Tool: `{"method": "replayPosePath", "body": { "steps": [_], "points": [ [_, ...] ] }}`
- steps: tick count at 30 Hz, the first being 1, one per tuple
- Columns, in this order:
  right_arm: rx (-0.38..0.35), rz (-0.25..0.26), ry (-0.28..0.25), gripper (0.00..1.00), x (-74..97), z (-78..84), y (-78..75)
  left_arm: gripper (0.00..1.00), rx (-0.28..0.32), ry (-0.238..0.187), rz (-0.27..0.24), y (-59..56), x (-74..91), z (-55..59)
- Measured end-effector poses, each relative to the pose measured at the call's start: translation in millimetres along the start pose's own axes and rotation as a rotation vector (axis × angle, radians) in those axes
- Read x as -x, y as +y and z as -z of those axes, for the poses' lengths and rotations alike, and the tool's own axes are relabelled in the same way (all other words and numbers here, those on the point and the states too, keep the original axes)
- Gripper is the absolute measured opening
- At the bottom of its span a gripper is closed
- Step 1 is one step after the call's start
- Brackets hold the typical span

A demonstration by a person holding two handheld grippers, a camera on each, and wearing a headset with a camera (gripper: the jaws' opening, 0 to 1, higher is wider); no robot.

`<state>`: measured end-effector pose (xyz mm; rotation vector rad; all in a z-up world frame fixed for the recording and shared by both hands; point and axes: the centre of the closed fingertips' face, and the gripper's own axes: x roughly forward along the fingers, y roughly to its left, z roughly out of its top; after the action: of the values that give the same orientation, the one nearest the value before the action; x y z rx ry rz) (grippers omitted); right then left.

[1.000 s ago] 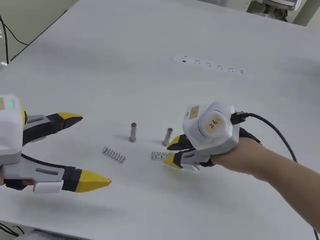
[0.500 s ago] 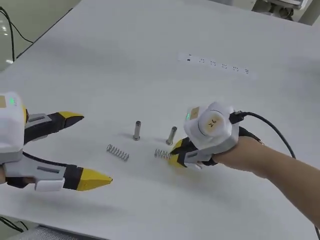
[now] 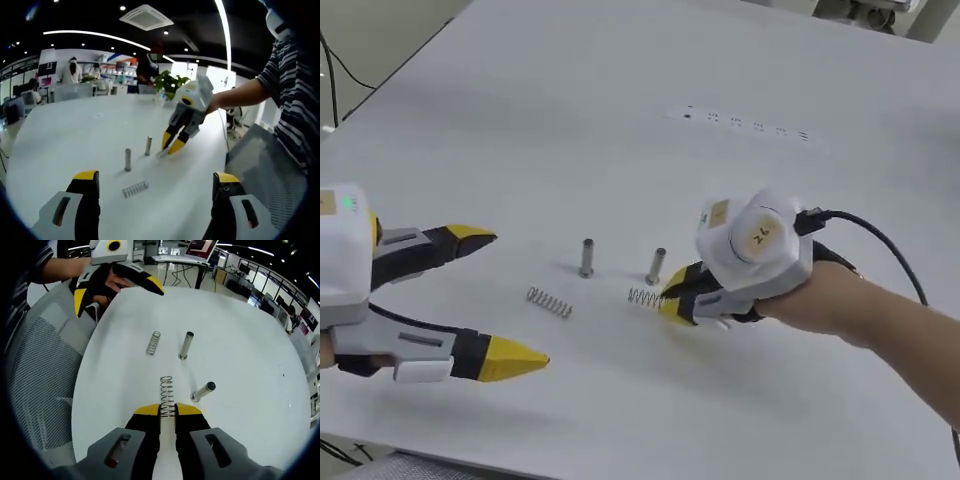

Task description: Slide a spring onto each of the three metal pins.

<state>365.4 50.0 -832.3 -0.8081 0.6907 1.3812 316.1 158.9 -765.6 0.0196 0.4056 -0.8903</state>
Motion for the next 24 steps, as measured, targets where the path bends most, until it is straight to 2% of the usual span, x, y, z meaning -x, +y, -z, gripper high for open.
{"method": "replayPosePath", "body": {
  "steps": [10,14,19,24],
  "points": [
    [0.031,-0.001,-0.007,0.08,18.6,-5.8,9.3,0.88,-0.002,0.007,0.041,-8.5,-6.2,0.4],
    [0.027,0.000,-0.014,0.08,26.4,-8.1,14.8,0.79,0.009,0.006,0.095,-19.4,-9.5,-1.0],
    [0.041,0.006,-0.007,0.08,34.4,-6.4,22.3,0.77,-0.005,0.024,0.133,-25.5,-17.5,-0.6],
    [0.049,0.015,-0.004,0.08,38.6,-3.9,28.5,0.70,-0.013,0.031,0.186,-31.1,-27.0,-5.3]
  ]
}}
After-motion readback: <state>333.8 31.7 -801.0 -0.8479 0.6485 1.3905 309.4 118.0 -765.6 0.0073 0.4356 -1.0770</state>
